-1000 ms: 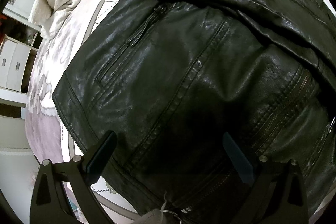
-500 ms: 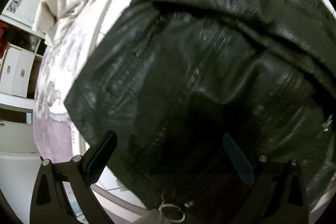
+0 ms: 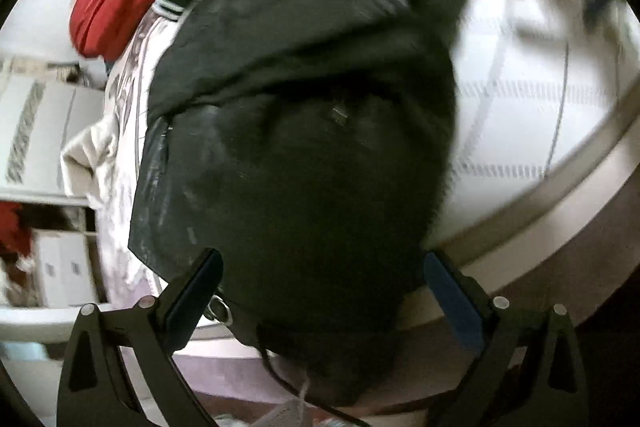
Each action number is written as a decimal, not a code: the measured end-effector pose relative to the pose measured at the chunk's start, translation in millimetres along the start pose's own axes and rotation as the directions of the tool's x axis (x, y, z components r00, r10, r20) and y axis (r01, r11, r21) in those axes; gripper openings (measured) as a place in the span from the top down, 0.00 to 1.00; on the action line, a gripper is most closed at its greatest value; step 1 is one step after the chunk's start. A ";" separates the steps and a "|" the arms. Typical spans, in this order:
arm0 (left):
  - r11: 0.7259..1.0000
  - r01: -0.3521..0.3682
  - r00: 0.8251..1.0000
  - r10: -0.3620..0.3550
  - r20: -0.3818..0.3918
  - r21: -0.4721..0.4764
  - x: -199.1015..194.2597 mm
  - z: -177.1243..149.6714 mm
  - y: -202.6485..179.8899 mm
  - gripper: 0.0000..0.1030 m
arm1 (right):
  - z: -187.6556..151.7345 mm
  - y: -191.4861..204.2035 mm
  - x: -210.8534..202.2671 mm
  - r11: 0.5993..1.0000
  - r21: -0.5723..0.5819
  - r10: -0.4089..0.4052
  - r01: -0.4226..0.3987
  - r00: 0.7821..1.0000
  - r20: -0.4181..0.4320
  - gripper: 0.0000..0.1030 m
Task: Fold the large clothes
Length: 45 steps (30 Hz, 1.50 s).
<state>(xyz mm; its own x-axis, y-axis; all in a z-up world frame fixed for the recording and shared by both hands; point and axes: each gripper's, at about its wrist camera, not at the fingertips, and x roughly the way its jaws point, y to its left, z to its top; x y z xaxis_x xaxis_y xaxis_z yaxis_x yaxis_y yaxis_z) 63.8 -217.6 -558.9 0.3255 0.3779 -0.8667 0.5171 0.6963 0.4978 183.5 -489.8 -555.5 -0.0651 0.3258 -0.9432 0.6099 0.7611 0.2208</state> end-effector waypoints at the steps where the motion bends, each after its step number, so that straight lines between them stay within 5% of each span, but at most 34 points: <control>1: 0.999 -0.033 0.999 0.034 -0.020 0.021 7.9 0.6 -10.8 0.00 | 1.3 -3.2 -1.5 1.000 -0.021 -0.006 0.006 1.000 -0.005 0.31; 10: 0.986 -0.163 0.983 0.159 -0.090 -0.040 41.2 19.7 1.9 0.00 | 24.6 -14.0 9.4 0.993 -0.095 0.065 -0.068 0.997 -0.033 0.31; 15: 0.987 -0.097 0.989 0.080 -0.124 -0.131 58.7 22.2 29.3 0.00 | 44.5 -17.4 24.1 0.967 -0.072 0.241 -0.243 0.970 -0.032 0.31; 16: 0.985 -0.078 0.991 0.060 -0.117 -0.154 58.6 21.5 34.4 0.08 | 47.2 -17.8 26.1 0.951 -0.065 0.300 -0.301 0.954 -0.028 0.29; 18: 0.980 -0.013 0.996 -0.004 -0.089 -0.197 54.0 19.3 41.4 0.38 | 54.0 -16.9 32.1 0.894 -0.049 0.444 -0.445 0.895 -0.030 0.19; 20: 0.976 0.050 0.996 -0.064 -0.058 -0.213 47.2 17.8 42.4 0.76 | 57.7 -13.0 40.6 0.851 -0.027 0.522 -0.524 0.851 -0.045 0.15; 22: 0.981 0.049 0.998 -0.057 -0.038 -0.187 42.4 19.0 40.1 0.84 | 61.9 -4.3 52.2 0.818 -0.003 0.573 -0.575 0.816 -0.070 0.12; 24: 0.983 0.049 0.998 -0.055 -0.031 -0.179 39.8 19.7 38.0 0.86 | 64.1 8.1 57.9 0.812 0.009 0.582 -0.583 0.810 -0.073 0.06; 27: 0.981 0.054 0.998 -0.060 -0.027 -0.188 39.3 20.0 42.4 0.89 | 66.1 27.5 61.9 0.838 0.008 0.544 -0.545 0.837 -0.055 0.08; 28: 0.980 0.056 0.998 -0.061 -0.023 -0.191 37.9 20.6 44.2 0.90 | 65.3 32.4 60.0 0.846 -0.005 0.532 -0.533 0.845 -0.053 0.28; 29: 0.979 0.059 0.998 -0.064 -0.021 -0.193 36.5 20.8 45.5 0.91 | 65.6 34.2 57.8 0.863 -0.016 0.504 -0.505 0.862 -0.051 0.60; 31: 0.978 0.068 0.997 -0.072 -0.014 -0.196 31.4 20.1 48.1 0.93 | 65.3 33.8 58.1 0.862 -0.014 0.506 -0.508 0.860 -0.060 0.70; 38: 0.949 0.184 0.982 -0.186 0.020 -0.256 -26.7 -5.3 60.2 0.94 | 42.3 8.3 5.5 0.870 -0.009 0.491 -0.493 0.867 -0.086 0.79; 45: 0.861 0.396 0.915 -0.397 0.065 -0.320 -107.1 -14.1 77.2 0.94 | -0.1 -52.2 -101.5 0.934 0.020 0.356 -0.356 0.929 -0.101 0.79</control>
<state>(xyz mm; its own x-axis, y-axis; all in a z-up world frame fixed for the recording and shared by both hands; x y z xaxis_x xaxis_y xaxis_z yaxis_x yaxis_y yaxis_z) 57.7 -195.7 -428.1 0.1439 0.0295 -0.9892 0.3212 0.9441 0.0748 158.2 -562.6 -471.2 0.0775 0.6303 -0.7725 0.6085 0.5838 0.5374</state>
